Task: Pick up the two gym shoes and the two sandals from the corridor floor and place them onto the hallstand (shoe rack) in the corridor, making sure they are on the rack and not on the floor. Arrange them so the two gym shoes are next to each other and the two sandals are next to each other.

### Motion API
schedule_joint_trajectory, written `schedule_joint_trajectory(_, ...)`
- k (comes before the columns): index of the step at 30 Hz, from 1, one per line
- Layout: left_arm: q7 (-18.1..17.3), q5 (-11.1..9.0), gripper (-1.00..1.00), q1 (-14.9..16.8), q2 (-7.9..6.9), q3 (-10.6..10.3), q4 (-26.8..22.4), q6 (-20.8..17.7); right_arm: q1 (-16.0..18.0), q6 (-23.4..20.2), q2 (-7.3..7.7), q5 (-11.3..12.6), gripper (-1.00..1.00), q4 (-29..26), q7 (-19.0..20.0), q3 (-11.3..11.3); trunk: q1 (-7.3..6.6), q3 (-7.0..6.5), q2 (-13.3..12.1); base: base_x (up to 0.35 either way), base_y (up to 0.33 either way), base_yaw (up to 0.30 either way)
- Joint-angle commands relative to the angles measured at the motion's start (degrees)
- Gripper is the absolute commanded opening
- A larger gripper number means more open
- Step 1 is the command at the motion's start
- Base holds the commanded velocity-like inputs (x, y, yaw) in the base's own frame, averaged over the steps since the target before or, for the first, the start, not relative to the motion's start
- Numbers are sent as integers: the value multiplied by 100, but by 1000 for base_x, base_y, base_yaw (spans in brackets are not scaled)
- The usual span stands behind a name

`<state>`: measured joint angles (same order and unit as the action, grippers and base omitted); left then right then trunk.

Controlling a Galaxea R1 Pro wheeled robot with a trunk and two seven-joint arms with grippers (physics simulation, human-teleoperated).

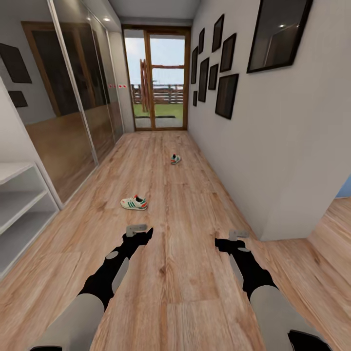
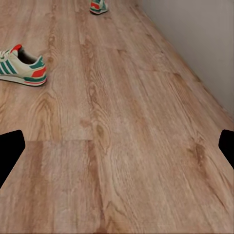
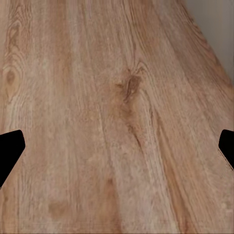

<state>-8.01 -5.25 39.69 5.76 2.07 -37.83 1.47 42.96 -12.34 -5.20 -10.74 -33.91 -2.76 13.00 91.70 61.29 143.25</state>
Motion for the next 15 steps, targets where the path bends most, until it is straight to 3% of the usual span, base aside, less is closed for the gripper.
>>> schedule_joint_trajectory(1, -43, -57, 100, 3, 4, 22, 4, 3, 2, -31, -7, -60, 100, -10, 8, 27, 2, 5, 2, 327, -124, 0)
schedule_joint_trajectory(15, -43, -55, 100, 3, 4, 22, 4, 3, 2, -31, -7, -60, 100, -19, 5, 27, 2, 5, 2, 327, -125, 0)
